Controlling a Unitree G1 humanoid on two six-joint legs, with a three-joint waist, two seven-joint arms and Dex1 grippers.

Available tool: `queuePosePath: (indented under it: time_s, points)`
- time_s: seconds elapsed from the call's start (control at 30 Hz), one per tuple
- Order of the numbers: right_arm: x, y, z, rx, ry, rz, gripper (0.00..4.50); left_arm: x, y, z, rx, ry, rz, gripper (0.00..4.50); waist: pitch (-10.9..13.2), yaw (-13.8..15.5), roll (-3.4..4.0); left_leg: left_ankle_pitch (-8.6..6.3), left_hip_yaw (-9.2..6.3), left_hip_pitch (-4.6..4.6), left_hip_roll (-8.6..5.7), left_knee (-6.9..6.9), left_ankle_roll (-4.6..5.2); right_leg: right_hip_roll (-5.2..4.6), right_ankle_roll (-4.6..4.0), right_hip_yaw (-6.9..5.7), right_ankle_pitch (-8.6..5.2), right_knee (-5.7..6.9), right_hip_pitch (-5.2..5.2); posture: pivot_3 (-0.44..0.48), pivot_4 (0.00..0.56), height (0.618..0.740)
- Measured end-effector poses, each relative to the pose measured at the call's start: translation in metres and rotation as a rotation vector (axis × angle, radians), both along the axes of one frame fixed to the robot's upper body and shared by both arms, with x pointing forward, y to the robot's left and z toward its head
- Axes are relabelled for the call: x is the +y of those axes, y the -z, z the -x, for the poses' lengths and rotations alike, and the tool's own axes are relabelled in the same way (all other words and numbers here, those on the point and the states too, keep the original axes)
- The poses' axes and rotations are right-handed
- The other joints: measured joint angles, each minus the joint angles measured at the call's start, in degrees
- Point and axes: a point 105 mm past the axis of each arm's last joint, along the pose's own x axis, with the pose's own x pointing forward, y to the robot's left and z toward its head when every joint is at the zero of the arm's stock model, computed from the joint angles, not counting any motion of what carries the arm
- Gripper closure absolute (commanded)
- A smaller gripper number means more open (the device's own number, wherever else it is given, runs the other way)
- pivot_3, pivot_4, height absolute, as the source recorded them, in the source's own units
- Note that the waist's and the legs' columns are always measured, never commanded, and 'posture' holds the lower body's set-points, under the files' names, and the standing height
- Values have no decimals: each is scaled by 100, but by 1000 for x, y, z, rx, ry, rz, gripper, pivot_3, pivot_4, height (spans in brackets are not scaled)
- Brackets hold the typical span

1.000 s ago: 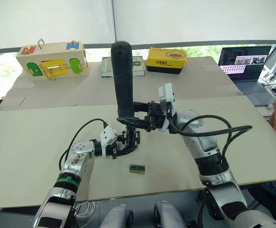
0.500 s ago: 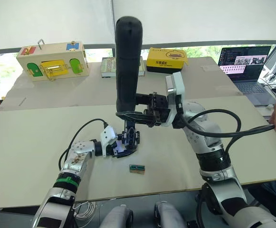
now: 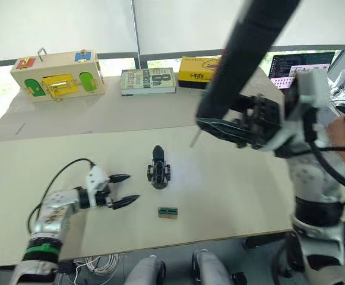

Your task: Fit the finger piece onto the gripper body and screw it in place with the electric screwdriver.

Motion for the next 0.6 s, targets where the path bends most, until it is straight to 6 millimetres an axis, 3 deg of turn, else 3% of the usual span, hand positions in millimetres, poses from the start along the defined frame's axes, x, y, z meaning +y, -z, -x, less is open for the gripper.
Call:
queuePosePath:
  time_s: [0.2,0.33,0.47,0.6]
  points:
    - [-57,26,7,95,238,85,2580,35,-23,20,-6,21,-41,59,8,85,-6,-6,4,-11,-1,2,12,-13,4,-6,-3,-14,1,0,150,740]
    - [-89,48,16,168,357,96,2580,44,-27,32,-1,39,-24,59,9,133,-6,-12,8,-14,-1,2,18,-18,6,-3,-4,-24,4,0,150,740]
    - [-95,62,22,200,388,92,2580,44,-24,38,16,48,-24,59,16,125,-9,-15,11,-15,2,5,12,-18,8,1,-4,-23,4,0,150,740]
    - [-87,53,22,138,374,71,2580,32,-30,42,-20,108,-45,59,23,116,-8,-20,16,-15,7,18,2,-20,51,0,-30,-20,9,0,150,740]
